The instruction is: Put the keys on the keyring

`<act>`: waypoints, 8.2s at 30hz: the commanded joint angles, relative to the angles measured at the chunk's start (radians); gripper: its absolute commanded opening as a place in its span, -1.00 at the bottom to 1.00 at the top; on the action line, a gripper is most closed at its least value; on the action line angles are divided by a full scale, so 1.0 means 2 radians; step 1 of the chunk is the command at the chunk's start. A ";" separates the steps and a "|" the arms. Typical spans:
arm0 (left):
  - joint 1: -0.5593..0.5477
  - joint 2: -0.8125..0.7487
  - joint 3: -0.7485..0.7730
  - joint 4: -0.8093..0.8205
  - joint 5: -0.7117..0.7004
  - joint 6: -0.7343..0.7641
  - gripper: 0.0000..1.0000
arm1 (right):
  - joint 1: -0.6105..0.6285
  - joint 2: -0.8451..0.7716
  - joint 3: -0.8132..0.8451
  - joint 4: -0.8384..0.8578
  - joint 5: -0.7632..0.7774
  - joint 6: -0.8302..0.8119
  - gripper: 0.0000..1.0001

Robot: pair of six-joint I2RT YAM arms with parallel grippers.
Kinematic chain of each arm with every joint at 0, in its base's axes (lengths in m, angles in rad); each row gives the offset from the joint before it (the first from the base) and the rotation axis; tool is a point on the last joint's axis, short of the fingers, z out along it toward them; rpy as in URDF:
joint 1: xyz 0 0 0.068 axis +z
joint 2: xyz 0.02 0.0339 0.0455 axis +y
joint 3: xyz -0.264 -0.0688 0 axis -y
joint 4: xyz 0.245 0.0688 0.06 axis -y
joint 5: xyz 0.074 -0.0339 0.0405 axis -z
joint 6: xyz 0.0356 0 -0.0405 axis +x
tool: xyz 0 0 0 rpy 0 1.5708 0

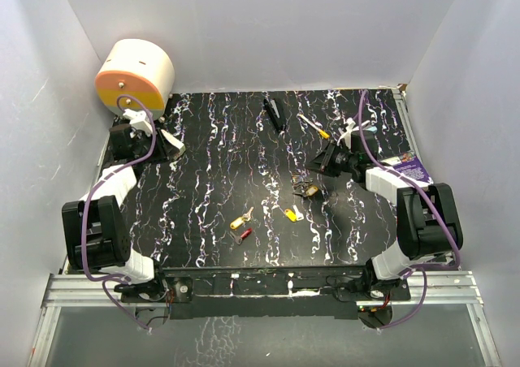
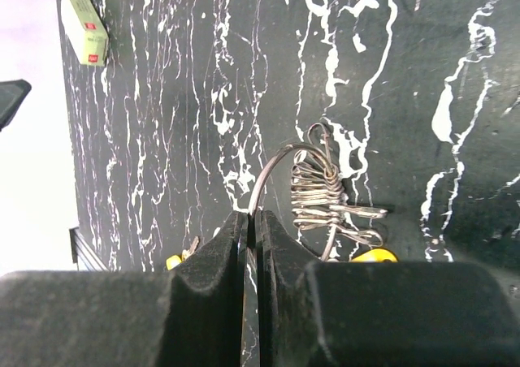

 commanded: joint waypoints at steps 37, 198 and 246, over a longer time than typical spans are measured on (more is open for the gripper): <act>-0.107 -0.012 -0.012 -0.025 0.038 0.115 -0.33 | 0.092 -0.001 0.085 -0.058 0.221 -0.255 -0.26; -0.633 0.335 -0.139 0.830 -0.259 0.172 -0.14 | 0.146 0.160 0.107 -0.076 0.309 -0.224 -0.85; -0.639 0.338 -0.133 0.830 -0.276 0.174 -0.77 | 0.146 0.162 0.108 -0.082 0.311 -0.224 -0.85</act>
